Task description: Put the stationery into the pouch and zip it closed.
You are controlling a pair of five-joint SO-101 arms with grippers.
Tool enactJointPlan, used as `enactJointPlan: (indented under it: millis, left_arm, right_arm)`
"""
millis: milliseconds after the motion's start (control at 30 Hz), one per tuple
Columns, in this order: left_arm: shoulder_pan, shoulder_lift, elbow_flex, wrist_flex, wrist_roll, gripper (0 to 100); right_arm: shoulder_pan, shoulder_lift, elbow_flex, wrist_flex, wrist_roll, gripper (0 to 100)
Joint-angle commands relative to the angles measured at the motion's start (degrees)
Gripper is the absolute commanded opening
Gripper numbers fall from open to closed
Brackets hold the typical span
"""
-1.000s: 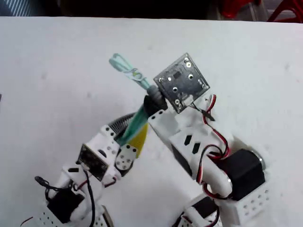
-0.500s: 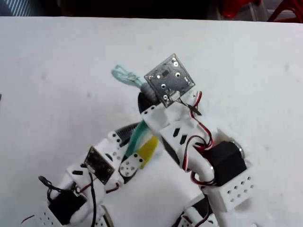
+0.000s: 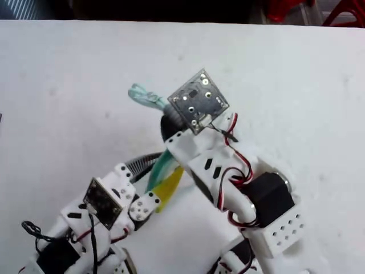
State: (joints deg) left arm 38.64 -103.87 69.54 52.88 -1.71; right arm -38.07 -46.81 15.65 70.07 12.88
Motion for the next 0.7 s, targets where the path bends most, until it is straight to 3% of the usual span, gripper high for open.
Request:
enactJointPlan:
  millis: [0, 133, 300, 533, 667]
  left_arm:
    - [-0.4, 0.75, -4.13, -0.09, -0.79, 13]
    - [-0.22, 0.75, -4.22, -0.35, -0.79, 2]
    - [-0.22, 0.75, -2.81, -0.88, -0.97, 2]
    - [-0.22, 0.75, -2.55, -0.53, -1.14, 2]
    - [-0.22, 0.75, -2.55, 0.53, -1.23, 2]
  right_arm:
    - [-1.27, -0.4, 0.09, 0.4, -0.44, 1.7]
    - [-1.1, 0.13, 0.0, 0.13, -0.44, 1.7]
    - [-0.48, -0.31, 0.0, 0.13, -0.09, 1.7]
    - [13.85, -0.4, 0.0, -2.86, 0.0, 1.7]
    - [18.59, -0.4, 0.0, -3.56, 0.0, 1.7]
